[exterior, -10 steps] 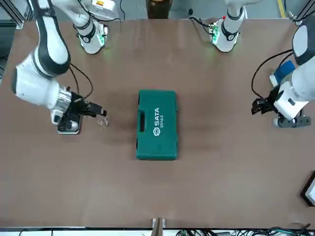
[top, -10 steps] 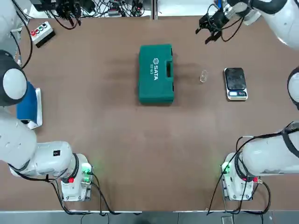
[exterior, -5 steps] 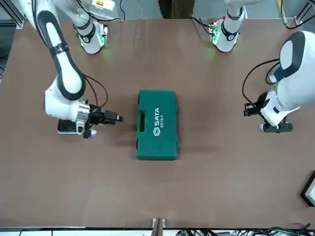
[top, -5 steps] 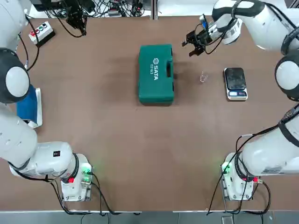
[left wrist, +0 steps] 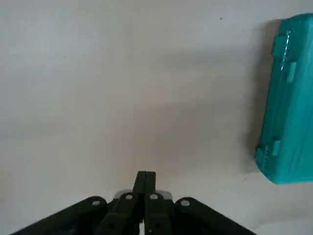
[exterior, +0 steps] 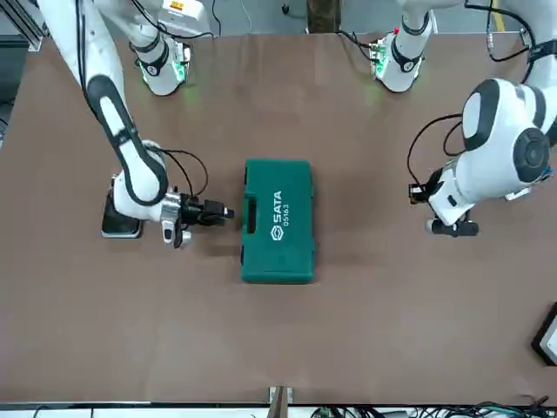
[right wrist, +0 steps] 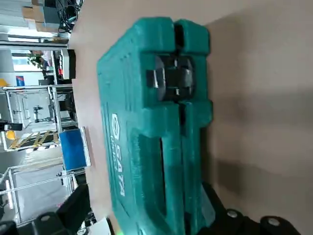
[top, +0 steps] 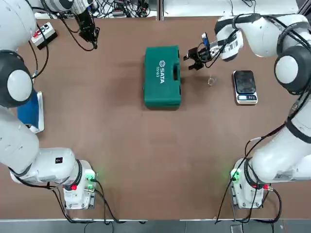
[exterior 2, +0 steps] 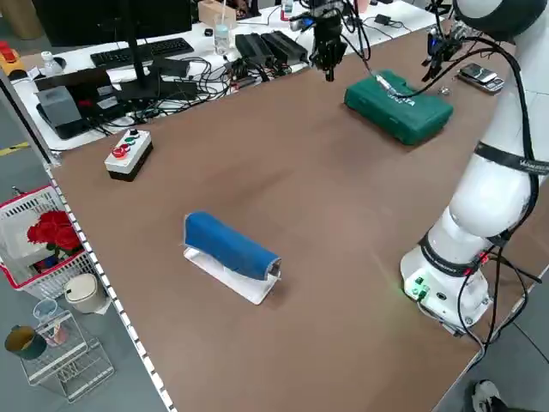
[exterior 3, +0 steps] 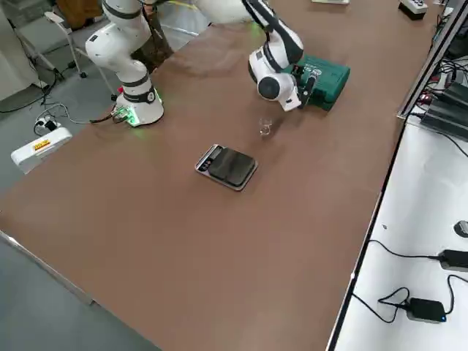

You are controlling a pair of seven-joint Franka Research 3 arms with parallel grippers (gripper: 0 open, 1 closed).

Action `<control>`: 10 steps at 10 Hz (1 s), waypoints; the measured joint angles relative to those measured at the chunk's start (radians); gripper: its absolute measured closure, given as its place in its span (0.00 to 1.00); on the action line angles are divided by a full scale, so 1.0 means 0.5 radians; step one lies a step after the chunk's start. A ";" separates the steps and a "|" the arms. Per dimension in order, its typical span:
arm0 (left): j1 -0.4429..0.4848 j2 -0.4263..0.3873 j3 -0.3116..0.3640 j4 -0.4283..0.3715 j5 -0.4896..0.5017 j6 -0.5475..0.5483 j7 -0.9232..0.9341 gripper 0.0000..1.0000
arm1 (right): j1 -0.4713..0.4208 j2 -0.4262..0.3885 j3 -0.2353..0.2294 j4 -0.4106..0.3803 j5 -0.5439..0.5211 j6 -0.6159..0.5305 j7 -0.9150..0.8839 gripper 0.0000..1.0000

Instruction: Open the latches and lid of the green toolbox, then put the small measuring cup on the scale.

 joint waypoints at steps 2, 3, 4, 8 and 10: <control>-0.014 0.070 -0.005 -0.010 0.000 0.065 0.080 0.97 | 0.005 0.035 0.024 0.003 0.094 0.000 -0.095 0.00; -0.016 0.093 -0.007 -0.009 0.000 0.090 0.110 0.98 | 0.011 0.044 0.036 0.004 0.128 0.001 -0.120 0.00; -0.018 0.106 -0.007 -0.009 -0.007 0.135 0.124 0.98 | 0.022 0.057 0.041 0.004 0.151 0.014 -0.135 0.01; -0.019 0.205 -0.008 -0.011 -0.193 0.375 0.183 0.99 | 0.056 0.116 0.080 0.014 0.186 0.100 -0.158 0.06; -0.019 0.223 -0.009 -0.009 -0.204 0.405 0.188 0.99 | 0.059 0.132 0.116 0.021 0.200 0.152 -0.158 0.10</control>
